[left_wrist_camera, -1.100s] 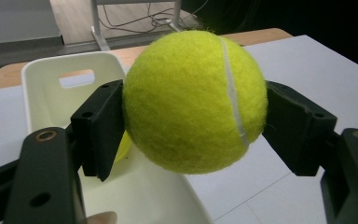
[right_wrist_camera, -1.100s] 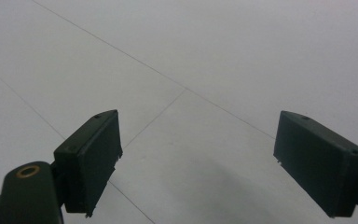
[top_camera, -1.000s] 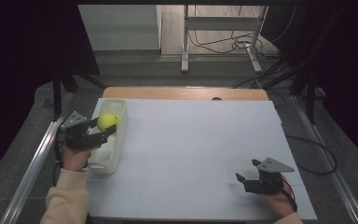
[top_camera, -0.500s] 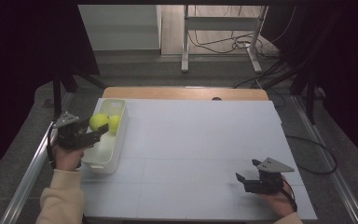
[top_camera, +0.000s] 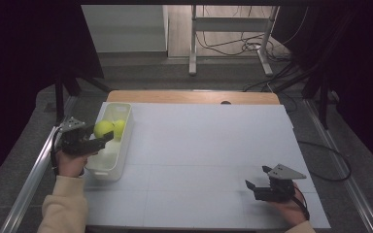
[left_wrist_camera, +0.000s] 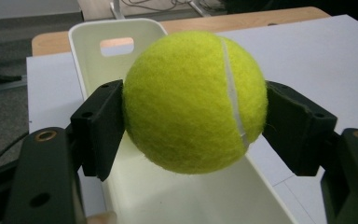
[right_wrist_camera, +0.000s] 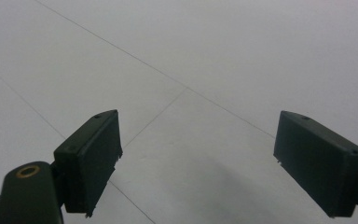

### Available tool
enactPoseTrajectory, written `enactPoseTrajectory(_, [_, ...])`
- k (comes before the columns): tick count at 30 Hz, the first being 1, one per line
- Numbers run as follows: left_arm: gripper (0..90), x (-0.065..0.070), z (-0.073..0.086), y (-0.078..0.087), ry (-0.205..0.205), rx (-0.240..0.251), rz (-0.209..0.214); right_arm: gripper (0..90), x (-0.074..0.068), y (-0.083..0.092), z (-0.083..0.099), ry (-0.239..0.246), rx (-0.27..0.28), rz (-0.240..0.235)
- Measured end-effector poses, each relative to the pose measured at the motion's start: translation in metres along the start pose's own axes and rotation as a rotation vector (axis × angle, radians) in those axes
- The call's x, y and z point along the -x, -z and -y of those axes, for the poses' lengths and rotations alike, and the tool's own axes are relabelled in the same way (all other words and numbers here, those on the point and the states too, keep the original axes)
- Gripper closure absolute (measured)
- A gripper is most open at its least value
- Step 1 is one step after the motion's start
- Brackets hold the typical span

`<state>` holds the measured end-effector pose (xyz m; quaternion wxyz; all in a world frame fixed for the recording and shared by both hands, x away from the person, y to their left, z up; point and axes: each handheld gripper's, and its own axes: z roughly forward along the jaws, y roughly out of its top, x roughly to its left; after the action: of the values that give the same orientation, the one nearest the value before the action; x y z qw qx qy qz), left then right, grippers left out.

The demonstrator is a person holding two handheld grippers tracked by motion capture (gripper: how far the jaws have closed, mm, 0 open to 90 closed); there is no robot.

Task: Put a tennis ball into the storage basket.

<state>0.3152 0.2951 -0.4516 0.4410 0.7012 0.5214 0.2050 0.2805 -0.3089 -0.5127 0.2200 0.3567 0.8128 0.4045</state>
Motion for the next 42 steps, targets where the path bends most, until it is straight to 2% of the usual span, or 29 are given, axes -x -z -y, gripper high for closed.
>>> enactPoseTrajectory(7, [26.0,-0.002,0.002,-0.005,0.004,-0.049,0.001,15.5,0.0,0.0,0.0,0.0,0.001,0.0])
enactPoseTrajectory(17, [25.9,-0.003,0.004,-0.011,-0.015,-0.126,-0.001,15.5,0.0,0.0,0.0,0.0,0.001,0.001])
enactPoseTrajectory(21, [25.8,-0.003,0.004,-0.012,-0.02,-0.141,-0.006,15.5,0.0,0.0,0.0,0.001,0.0,0.001])
enactPoseTrajectory(31, [25.7,-0.002,0.004,-0.013,-0.024,-0.143,-0.006,15.5,-0.001,0.0,0.0,0.001,0.002,0.001])
enactPoseTrajectory(34, [25.2,-0.003,0.004,-0.013,-0.023,-0.138,-0.018,15.5,-0.001,0.0,0.0,0.002,0.002,0.001])
enactPoseTrajectory(35, [23.9,-0.003,0.004,-0.012,-0.025,-0.126,-0.027,15.5,-0.001,0.0,0.0,0.002,0.001,0.001])
enactPoseTrajectory(38, [10.2,-0.003,0.002,-0.01,-0.017,-0.11,-0.036,15.5,-0.001,0.0,0.0,0.004,0.001,0.0])
enactPoseTrajectory(42, [9.1,-0.003,0.001,-0.007,-0.011,-0.094,-0.032,15.5,-0.001,0.0,0.0,0.005,0.0,-0.001])
